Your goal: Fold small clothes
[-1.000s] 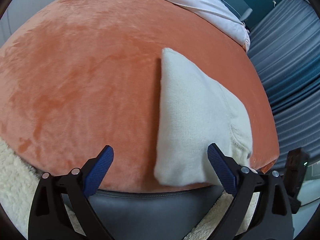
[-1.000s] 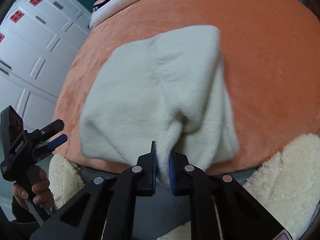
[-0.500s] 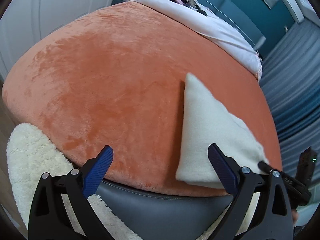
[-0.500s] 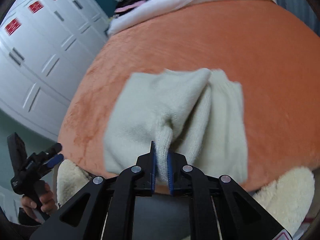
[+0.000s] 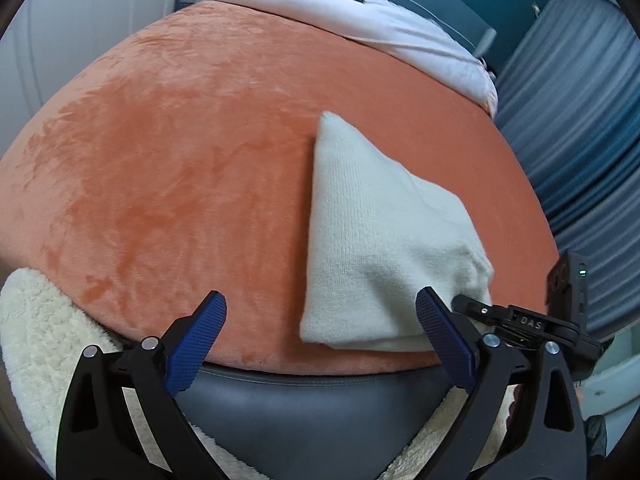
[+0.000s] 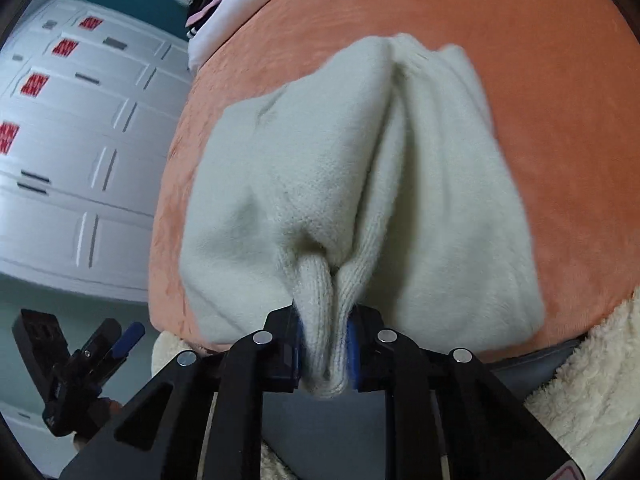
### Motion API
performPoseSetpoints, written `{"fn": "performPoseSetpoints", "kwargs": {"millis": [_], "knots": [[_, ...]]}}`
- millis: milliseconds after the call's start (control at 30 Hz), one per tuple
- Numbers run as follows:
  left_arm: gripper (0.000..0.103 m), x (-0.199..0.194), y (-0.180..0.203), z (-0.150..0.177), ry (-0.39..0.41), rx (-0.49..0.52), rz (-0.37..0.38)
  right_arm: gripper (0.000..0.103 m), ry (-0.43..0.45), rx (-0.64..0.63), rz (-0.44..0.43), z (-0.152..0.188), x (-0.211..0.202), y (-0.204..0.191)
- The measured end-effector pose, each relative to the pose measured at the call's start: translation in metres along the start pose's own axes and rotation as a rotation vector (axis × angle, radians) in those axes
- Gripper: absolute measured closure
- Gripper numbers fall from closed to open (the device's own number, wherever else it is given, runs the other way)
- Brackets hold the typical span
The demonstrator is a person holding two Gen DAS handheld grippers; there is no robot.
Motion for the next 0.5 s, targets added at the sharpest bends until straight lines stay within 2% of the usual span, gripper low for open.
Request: {"fn": "performPoseSetpoints", "kwargs": {"millis": [67,100,233,300,367,400,433,500], "knots": [[0.01,-0.012,-0.014,-0.006,0.041,-0.052,-0.012,0.086,0.033,-0.158,0.067,-0.009,-0.012,-0.045],[0.01,-0.018,-0.021,-0.009,0.058,-0.08,-0.022,0.086,0.052,-0.228,0.071,-0.013,-0.019,-0.072],[0.01,-0.044,-0.044,-0.014,0.122,-0.178,-0.035,0.088,0.169,-0.476,-0.13,-0.024,-0.072,-0.207],[0.009,-0.057,-0.047,-0.015,0.15,-0.192,-0.034,0.088,0.239,-0.522,-0.177,-0.028,-0.094,-0.242],[0.009,-0.064,-0.045,-0.017,0.162,-0.181,-0.041,0.088,0.297,-0.477,-0.196,-0.04,-0.115,-0.235],[0.008,-0.065,-0.044,-0.018,0.163,-0.172,-0.041,0.089,0.322,-0.41,-0.195,-0.049,-0.126,-0.214],[0.008,-0.063,-0.041,-0.018,0.16,-0.161,-0.039,0.089,0.338,-0.343,-0.178,-0.056,-0.134,-0.184],[0.008,-0.05,-0.036,-0.018,0.127,-0.139,-0.03,0.089,0.325,-0.191,-0.069,-0.06,-0.13,-0.097]]}}
Point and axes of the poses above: each gripper's, at about its wrist camera, not at the fingertips, and x roughly the way its jaws point, y to its right, z to its underside, the point moved 6 cm from there along x, roughly the way its jaws point, and after that the axes turned 13 degrees about z, right-handed, at the moved point
